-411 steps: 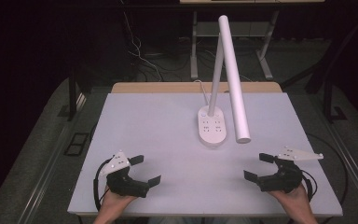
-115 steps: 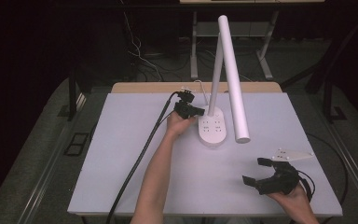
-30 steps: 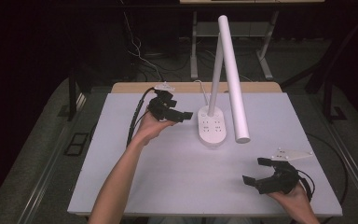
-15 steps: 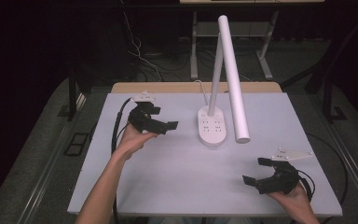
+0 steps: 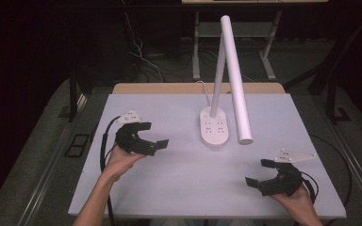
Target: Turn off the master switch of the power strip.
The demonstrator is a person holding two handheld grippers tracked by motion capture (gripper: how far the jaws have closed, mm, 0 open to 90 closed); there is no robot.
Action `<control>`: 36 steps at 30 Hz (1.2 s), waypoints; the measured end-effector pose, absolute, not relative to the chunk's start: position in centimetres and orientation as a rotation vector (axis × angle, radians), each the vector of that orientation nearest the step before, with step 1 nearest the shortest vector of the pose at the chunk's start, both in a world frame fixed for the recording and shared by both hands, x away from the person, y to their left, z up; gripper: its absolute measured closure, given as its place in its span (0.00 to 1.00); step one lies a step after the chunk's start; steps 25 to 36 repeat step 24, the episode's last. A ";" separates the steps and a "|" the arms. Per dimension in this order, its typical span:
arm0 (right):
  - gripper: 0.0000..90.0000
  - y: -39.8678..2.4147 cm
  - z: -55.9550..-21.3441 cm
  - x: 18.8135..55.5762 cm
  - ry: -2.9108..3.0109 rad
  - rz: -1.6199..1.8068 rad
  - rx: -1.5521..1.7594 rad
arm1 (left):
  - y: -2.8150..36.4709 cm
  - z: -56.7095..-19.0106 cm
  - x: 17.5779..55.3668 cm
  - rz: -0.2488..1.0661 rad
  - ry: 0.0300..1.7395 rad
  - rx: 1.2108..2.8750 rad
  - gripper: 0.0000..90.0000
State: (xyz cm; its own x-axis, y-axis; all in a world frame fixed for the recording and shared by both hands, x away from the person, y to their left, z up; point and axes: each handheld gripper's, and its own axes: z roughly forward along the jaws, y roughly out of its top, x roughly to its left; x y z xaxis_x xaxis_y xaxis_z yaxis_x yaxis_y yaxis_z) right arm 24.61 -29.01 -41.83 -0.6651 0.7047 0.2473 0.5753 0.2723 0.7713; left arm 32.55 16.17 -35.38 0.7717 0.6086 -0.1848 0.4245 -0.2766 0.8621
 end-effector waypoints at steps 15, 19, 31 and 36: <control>0.00 -29.0 -41.9 24.6 2.386 1.346 1.213 | 18.4 -37.7 28.0 0.206 0.832 1.829 0.00; 0.00 -29.0 -41.8 24.5 2.388 1.345 1.221 | 18.6 -38.9 27.0 0.194 0.847 1.809 0.00; 0.00 -29.0 -41.9 24.6 2.386 1.340 1.219 | 18.7 -40.4 26.5 0.170 0.861 1.802 0.00; 0.00 -29.0 -41.9 24.6 2.386 1.340 1.219 | 18.7 -40.4 26.5 0.170 0.861 1.802 0.00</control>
